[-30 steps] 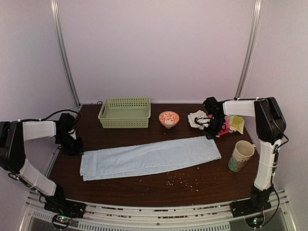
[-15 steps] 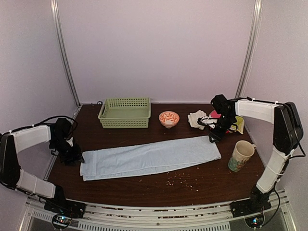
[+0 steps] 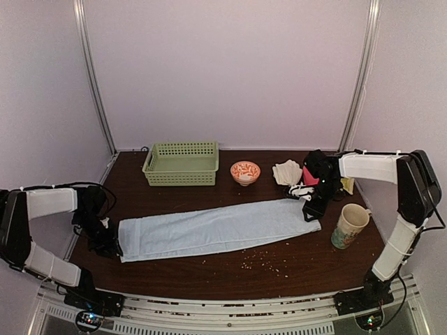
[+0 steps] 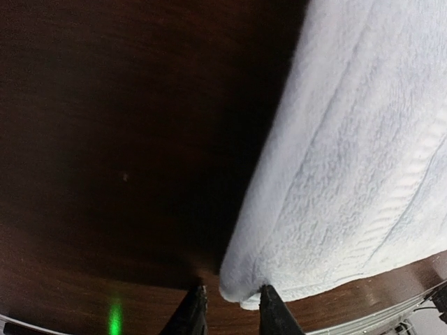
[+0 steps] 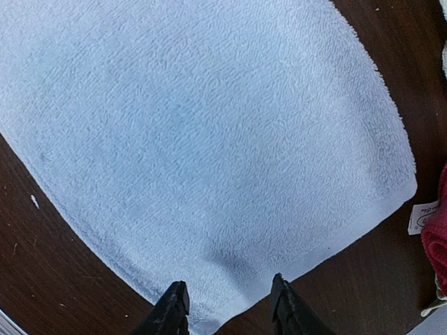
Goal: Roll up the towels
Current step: Adjust the towel at the center of the board, then pick up the towel from the center of the board, then fold the towel at the center of the board.
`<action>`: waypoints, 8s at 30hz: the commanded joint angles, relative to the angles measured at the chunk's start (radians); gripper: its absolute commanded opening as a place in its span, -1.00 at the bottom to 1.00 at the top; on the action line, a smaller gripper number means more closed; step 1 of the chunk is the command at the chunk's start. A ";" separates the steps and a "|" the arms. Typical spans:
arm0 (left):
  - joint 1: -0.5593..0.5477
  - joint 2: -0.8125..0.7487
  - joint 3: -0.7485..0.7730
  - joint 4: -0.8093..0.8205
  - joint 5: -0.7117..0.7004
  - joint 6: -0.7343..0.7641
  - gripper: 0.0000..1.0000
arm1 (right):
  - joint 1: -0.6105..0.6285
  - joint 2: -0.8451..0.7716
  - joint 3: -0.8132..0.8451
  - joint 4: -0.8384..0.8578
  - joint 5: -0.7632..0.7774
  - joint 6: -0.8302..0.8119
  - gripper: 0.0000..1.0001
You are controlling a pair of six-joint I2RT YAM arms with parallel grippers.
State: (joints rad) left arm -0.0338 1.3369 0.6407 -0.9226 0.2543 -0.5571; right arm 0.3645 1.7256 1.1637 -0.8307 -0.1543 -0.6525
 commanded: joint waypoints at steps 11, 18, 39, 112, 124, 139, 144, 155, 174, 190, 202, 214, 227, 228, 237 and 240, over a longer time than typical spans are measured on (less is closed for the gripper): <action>-0.004 -0.029 0.047 -0.013 -0.015 0.003 -1.00 | 0.002 0.057 -0.072 0.068 0.066 -0.036 -0.20; -0.004 -0.029 0.092 -0.055 -0.098 -0.010 -0.42 | 0.000 0.067 -0.076 0.070 0.070 -0.041 -0.20; -0.004 -0.029 0.051 0.040 -0.010 -0.016 -1.00 | -0.004 0.106 -0.089 0.082 0.086 -0.041 -0.22; -0.300 0.129 0.175 0.334 -0.092 0.108 -1.00 | -0.202 0.307 0.243 -0.076 -0.028 0.287 -0.20; -0.300 0.148 0.187 0.350 -0.085 0.098 -1.00 | -0.222 0.342 0.195 -0.008 -0.084 0.250 -0.50; -0.300 0.161 0.197 0.348 -0.110 0.119 -1.00 | -0.258 0.196 0.303 -0.088 -0.279 0.248 -1.00; -0.301 0.183 0.225 0.341 -0.113 0.154 -1.00 | -0.310 0.230 0.413 -0.185 -0.293 0.228 -1.00; -0.301 0.223 0.261 0.324 -0.116 0.195 -1.00 | -0.353 0.279 0.645 -0.377 -0.265 0.157 -1.00; -0.300 0.286 0.220 0.358 -0.137 0.142 -1.00 | -0.088 0.341 0.624 -0.525 -0.787 0.150 -1.00; -0.301 0.265 0.216 0.350 -0.130 0.090 -1.00 | 0.157 0.442 0.772 -0.327 -0.930 0.443 -1.00; -0.312 0.254 0.180 0.350 -0.071 0.035 -1.00 | 0.366 0.471 0.798 0.054 -0.883 0.866 -1.00; -0.329 0.255 0.147 0.369 -0.062 0.000 -1.00 | 0.514 0.570 0.861 0.333 -0.915 1.170 -1.00; -0.330 0.247 0.111 0.386 -0.068 -0.013 -1.00 | 0.610 0.678 0.864 0.714 -1.001 1.506 -1.00; -0.331 0.244 0.110 0.386 -0.071 -0.014 -1.00 | 0.618 0.683 0.864 0.736 -1.006 1.530 -1.00; -0.331 0.216 0.107 0.385 -0.078 -0.026 -1.00 | 0.658 0.749 0.860 0.861 -1.017 1.633 -1.00; -0.331 0.213 0.103 0.384 -0.082 -0.027 -1.00 | 0.659 0.777 0.854 0.923 -1.019 1.685 -1.00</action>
State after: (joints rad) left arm -0.3557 1.5536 0.7723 -0.5014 0.1844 -0.5724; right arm 1.0183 2.4485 2.0113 -0.0364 -1.1492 0.9401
